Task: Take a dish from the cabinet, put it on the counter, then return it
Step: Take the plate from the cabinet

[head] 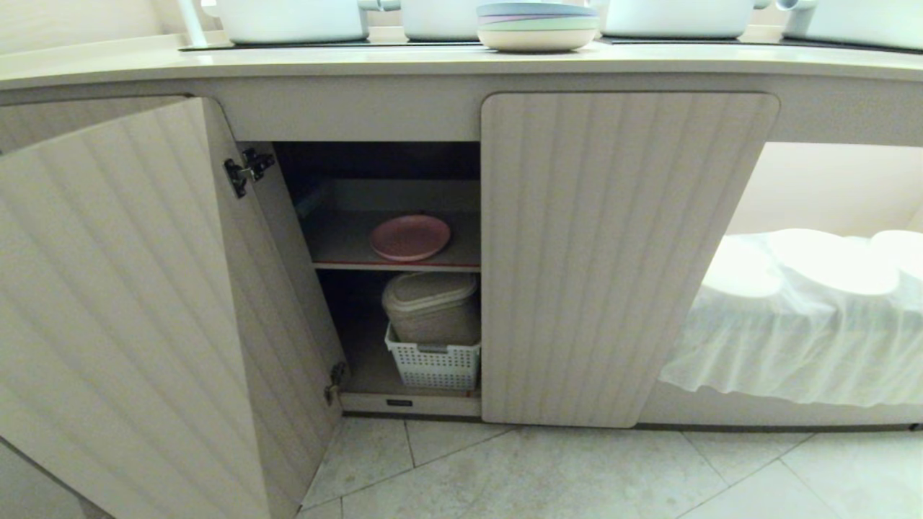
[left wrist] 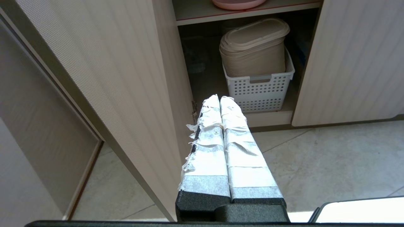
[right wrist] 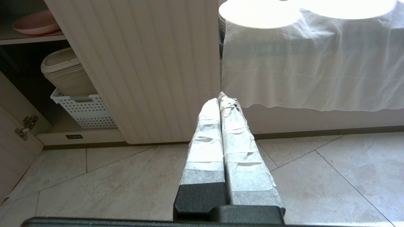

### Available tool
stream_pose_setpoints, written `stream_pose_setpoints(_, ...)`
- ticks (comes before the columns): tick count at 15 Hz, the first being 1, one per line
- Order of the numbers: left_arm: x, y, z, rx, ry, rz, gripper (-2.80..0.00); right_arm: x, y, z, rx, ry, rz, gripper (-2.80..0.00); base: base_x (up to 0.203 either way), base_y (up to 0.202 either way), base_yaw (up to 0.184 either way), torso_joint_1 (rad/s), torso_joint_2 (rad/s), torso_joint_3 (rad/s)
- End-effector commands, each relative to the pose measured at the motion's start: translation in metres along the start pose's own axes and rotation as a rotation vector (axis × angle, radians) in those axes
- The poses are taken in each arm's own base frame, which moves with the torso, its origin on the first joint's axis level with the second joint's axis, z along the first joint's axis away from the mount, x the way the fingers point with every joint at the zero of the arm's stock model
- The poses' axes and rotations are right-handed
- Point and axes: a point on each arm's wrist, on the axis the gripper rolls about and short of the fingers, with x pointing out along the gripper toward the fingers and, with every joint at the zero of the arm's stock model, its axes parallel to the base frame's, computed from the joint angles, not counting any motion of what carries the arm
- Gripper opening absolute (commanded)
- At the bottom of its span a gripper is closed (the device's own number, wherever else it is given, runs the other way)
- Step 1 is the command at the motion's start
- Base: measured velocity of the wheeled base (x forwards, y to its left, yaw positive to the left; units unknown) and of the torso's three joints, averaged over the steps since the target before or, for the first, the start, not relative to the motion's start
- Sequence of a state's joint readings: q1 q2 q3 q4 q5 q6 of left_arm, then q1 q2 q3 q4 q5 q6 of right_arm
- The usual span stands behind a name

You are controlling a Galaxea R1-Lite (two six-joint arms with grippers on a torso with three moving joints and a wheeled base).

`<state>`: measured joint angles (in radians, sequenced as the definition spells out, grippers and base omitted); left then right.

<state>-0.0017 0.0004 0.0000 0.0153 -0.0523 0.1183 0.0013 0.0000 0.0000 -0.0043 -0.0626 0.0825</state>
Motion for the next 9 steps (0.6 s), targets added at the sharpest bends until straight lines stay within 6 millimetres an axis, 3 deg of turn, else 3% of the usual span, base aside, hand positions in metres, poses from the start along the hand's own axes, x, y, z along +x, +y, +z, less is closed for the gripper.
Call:
stream_pose_setpoints(1, 0.0, 0.0, 0.0, -0.002, 0.0, 0.0, -2.8, 0.0, 0.0, 0.0, 0.0, 0.0, 0.0, -2.8, 0.0, 0.0, 0.0, 0.0, 0.0, 0.0)
stream_pose_setpoints(9, 0.0, -0.0001, 0.0, 0.012, -0.001, -0.003, -2.8, 0.0, 0.0, 0.0, 0.0, 0.0, 0.0, -2.8, 0.0, 0.0, 0.0, 0.0, 0.0, 0.0)
